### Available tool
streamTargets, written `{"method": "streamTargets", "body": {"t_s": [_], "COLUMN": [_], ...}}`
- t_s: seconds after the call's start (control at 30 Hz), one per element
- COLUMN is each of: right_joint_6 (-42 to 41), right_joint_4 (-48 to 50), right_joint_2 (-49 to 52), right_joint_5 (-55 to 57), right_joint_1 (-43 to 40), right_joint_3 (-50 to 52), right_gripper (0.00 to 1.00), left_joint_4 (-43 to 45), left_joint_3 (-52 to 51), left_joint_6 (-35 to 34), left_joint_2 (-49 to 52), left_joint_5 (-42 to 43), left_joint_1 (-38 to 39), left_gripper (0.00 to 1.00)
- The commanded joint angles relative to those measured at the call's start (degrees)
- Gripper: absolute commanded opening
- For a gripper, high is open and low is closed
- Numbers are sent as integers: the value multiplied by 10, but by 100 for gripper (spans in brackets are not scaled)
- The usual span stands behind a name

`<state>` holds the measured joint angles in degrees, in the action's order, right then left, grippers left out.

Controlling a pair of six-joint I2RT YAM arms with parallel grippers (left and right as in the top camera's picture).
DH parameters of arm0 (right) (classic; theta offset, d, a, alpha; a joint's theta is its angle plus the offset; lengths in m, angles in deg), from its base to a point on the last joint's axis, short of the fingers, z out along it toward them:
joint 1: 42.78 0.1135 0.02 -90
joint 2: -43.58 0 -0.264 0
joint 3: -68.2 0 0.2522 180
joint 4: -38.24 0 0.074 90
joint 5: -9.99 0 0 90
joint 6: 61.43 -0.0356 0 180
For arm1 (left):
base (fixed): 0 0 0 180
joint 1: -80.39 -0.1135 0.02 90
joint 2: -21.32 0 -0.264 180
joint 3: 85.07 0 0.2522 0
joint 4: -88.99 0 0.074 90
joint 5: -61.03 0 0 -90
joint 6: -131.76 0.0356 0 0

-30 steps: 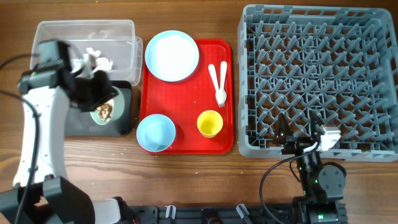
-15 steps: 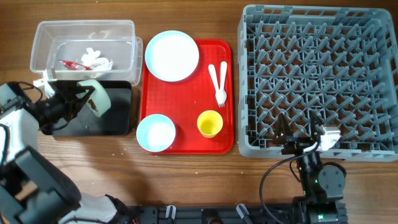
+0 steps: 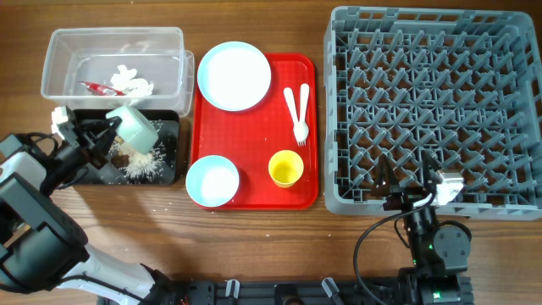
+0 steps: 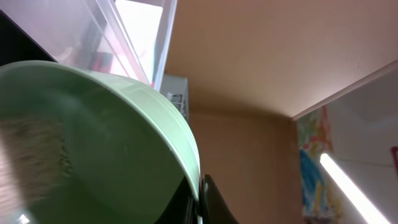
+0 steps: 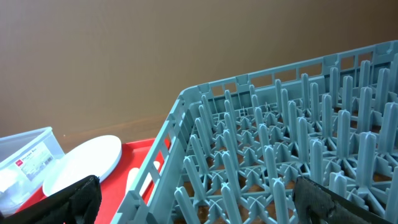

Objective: Sort waste into correct bins and load items into the dishwasher rack
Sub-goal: 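Carry the green bowl over the black tray and tip out the rice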

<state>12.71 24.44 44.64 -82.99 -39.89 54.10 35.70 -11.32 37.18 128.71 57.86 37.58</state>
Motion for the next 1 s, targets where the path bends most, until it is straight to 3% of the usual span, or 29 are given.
{"method": "streamTargets", "body": {"t_s": [0.0,0.57,0.7,0.8,0.97], "right_joint_6": [-8,-8,-8,-8,-9], "right_joint_4": [2,2,2,2,2], "right_joint_2": [-3,-3,-3,-3,-3], "right_joint_5": [-7,-7,-7,-7,-7], "right_joint_1": [-1,-1,-1,-1,-1], "right_joint_3": [0,0,0,0,0], "right_gripper": [100,100,100,100,100], "left_joint_4": [-6,-13,3,-13,10], "left_joint_3": [-2,-2,-2,-2,1], "left_joint_6": [7,-31,-45,-39,-51], "left_joint_2": [3,2,2,2,-2], "left_joint_5": [35,33,-37,37,35], "left_joint_1": [-14,-46,-46,-42,-40], "left_gripper": [4,4,4,4,4]}}
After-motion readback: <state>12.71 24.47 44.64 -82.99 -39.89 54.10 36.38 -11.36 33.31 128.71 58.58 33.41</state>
